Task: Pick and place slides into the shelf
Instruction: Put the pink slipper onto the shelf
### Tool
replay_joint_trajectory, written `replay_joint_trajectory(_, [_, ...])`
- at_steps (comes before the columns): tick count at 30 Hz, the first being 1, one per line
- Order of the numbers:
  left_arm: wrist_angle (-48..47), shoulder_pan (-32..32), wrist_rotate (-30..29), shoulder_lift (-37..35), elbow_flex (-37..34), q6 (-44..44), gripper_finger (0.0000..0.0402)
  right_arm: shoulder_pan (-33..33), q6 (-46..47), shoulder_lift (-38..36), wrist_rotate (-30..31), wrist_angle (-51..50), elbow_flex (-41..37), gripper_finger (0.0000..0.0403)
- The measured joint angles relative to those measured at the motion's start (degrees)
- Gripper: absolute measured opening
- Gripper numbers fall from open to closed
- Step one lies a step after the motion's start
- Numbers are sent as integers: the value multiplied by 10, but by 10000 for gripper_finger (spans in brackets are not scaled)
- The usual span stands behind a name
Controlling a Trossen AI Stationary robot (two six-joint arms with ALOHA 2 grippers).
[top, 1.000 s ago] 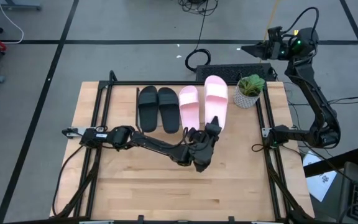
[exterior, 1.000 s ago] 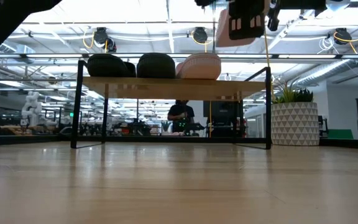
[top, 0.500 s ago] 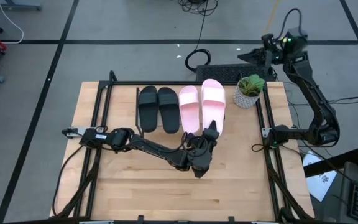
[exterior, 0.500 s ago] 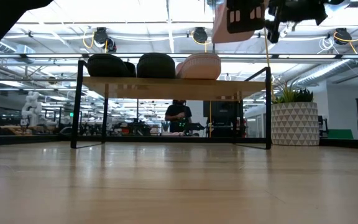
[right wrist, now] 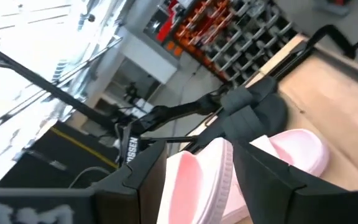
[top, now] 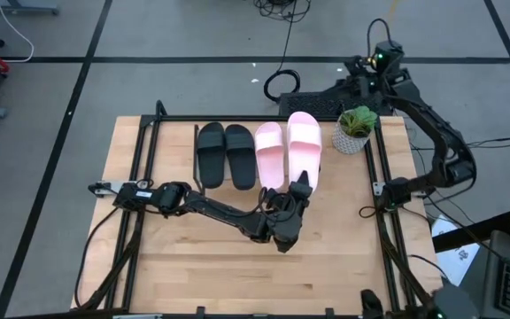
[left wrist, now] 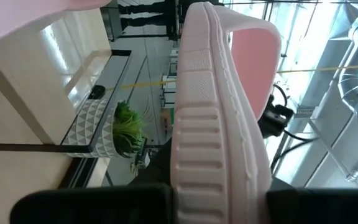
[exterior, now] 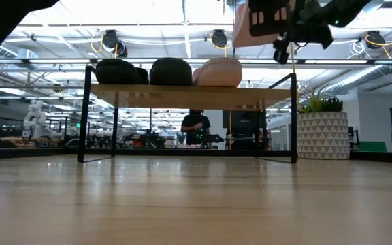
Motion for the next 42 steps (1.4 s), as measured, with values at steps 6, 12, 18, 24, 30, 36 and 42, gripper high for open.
replay_joint_trajectory(6, [3, 0, 0, 0, 0, 0, 49, 13, 43, 43, -47, 52, 0, 178])
replay_joint_trajectory(12, [16, 1, -1, 0, 0, 3, 49, 30, 44, 64, -82, 46, 0, 178])
replay_joint_trajectory(18, [37, 9, 3, 0, 0, 12, 49, 47, 44, 64, -82, 46, 0, 175])
replay_joint_trajectory(24, [86, 18, 15, 0, 0, 72, 49, 61, 44, 64, -82, 44, 0, 172])
replay_joint_trajectory(30, [120, 18, 17, 0, 0, 115, 48, 59, 41, 73, -82, 44, 0, 172])
replay_joint_trajectory(36, [119, 9, 7, 0, 0, 117, 48, 54, 40, 93, -81, 45, 0, 171])
replay_joint_trajectory(42, [118, -2, -19, 0, 0, 122, 48, 35, 40, 95, -79, 47, 0, 171])
